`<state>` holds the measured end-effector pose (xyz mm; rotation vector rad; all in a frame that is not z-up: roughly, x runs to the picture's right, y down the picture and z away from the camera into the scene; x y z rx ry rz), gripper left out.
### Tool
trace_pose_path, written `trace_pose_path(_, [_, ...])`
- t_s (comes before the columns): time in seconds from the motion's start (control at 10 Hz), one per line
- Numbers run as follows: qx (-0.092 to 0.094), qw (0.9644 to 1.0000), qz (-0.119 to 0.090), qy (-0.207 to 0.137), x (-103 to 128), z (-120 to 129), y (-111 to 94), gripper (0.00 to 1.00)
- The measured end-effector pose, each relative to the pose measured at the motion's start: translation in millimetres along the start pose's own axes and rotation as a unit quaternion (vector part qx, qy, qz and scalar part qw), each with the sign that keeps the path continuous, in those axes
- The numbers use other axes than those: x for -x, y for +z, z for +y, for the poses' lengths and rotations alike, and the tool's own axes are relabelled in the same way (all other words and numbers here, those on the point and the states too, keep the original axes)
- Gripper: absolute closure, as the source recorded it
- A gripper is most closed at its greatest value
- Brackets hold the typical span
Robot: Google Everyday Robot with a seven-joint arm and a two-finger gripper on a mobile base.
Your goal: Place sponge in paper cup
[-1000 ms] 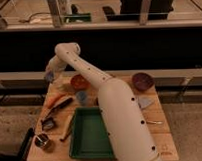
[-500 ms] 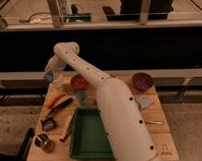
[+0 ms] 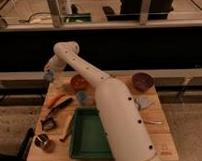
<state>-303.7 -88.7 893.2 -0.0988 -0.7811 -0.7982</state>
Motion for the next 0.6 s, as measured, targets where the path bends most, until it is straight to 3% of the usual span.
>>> trace_pose_path(0.4, [0.003,1.0,0.007,0.002,-0.8,0.4,-0.4,0.2])
trace_pose_path(0.6, [-0.003,0.9996,0.027,0.001,-0.1,-4.4,-9.0,0.2])
